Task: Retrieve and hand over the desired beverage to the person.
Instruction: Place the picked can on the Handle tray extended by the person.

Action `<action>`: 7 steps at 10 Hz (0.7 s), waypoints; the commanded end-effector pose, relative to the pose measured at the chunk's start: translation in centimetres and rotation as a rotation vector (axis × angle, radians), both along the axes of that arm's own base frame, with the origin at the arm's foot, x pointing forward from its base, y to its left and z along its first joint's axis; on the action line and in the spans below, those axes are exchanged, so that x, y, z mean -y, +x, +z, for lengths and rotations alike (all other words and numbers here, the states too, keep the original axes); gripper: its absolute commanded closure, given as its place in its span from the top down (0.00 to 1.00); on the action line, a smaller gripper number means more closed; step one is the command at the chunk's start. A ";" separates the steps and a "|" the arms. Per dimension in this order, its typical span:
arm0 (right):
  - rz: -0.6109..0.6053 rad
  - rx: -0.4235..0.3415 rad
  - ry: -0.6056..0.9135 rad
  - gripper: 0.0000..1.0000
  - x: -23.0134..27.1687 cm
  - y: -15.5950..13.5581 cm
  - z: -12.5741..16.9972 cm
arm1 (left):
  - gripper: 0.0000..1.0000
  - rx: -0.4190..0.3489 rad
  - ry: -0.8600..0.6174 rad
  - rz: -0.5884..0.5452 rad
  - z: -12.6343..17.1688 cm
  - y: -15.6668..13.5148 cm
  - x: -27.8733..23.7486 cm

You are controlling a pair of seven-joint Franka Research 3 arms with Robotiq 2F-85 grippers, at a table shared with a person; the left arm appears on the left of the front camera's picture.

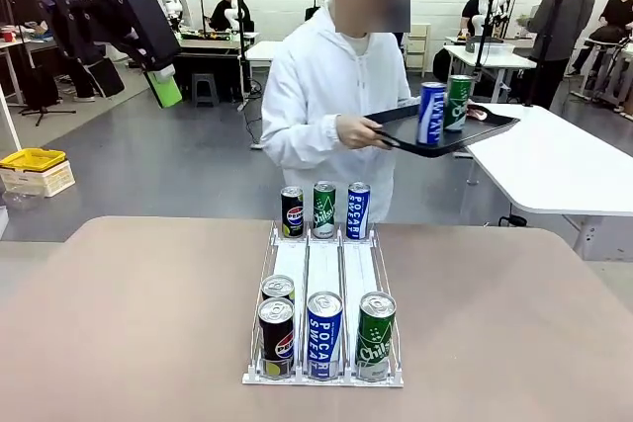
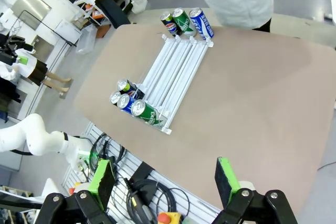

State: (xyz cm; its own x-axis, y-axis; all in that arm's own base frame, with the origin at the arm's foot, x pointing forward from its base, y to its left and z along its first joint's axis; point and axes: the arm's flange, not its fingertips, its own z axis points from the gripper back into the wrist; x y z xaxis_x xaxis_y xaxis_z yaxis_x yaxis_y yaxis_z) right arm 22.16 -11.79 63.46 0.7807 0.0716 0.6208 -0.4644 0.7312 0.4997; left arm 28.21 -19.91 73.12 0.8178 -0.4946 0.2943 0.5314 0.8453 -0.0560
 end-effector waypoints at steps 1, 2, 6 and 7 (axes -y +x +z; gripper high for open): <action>0.019 0.012 0.017 1.00 0.0 0.2 0.0 | 1.00 0.013 0.018 0.000 0.2 -0.1 -0.3; 0.019 0.012 0.017 1.00 0.0 0.2 0.0 | 1.00 0.013 0.018 0.000 0.2 -0.1 -0.3; 0.019 0.012 0.017 1.00 0.0 0.2 0.0 | 1.00 0.013 0.018 0.000 0.2 -0.1 -0.3; 0.019 0.012 0.017 1.00 0.0 0.2 0.0 | 1.00 0.013 0.018 0.000 0.2 -0.1 -0.3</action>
